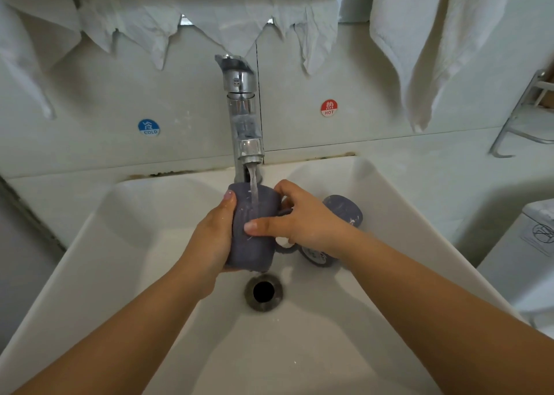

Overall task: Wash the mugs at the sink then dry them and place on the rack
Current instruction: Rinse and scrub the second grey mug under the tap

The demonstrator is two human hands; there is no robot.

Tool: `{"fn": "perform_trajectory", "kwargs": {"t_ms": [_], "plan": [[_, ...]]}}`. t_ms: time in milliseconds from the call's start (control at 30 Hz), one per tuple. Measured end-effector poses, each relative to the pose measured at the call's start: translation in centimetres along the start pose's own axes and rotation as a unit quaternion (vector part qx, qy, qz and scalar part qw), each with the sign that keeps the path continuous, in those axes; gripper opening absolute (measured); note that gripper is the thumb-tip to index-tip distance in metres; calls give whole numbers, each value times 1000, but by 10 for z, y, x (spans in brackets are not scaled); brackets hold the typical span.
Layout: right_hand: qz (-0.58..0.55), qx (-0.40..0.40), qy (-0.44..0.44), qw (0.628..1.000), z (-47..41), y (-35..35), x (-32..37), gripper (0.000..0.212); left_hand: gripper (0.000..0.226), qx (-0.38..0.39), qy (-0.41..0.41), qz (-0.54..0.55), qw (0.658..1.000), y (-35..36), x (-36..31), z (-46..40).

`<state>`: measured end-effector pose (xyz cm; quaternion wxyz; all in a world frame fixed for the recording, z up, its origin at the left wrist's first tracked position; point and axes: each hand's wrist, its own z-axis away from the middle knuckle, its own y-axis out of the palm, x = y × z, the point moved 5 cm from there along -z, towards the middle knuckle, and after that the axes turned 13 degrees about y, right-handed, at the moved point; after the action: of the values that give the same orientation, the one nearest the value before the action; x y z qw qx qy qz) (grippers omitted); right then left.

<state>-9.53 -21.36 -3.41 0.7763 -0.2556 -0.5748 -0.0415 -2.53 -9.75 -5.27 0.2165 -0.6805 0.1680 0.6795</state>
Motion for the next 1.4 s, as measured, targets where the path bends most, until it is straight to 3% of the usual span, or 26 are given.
{"fn": "perform_trajectory", "kwargs": {"t_ms": [200,333,500,600,667,767,833,1000,1133,1200,1300,1400], "plan": [[-63,-21,-34,997,-4,3,5,24,43,32,27,-25,999,-3,-2,-2],[-68,31,-26,997,-3,5,5,16,38,58,59,-61,995,-6,-4,-4],[-94,52,-32,994,3,4,13,20,36,94,94,-80,988,-9,-8,-5],[-88,-25,-1,996,-2,12,8,51,27,105,148,-119,976,-7,-10,-5],[-92,-31,1,995,-4,15,8,53,27,112,142,-118,976,-8,-8,-6],[-76,50,-3,996,-4,12,5,26,33,116,123,-106,980,-15,-6,-8],[-74,86,2,994,-1,9,4,19,33,123,127,-102,979,-16,-5,-9],[-84,-12,27,996,-7,13,7,48,30,124,174,-140,967,-11,-9,-9],[-81,66,2,995,-5,14,6,19,32,122,127,-107,979,-21,-8,-11],[-86,59,5,994,-2,15,7,20,29,130,140,-117,975,-22,-8,-13],[-87,-2,31,996,-6,20,8,42,23,139,176,-138,965,-20,-12,-13],[-82,40,13,996,-7,20,9,19,32,130,131,-118,976,-29,-11,-15]]}}
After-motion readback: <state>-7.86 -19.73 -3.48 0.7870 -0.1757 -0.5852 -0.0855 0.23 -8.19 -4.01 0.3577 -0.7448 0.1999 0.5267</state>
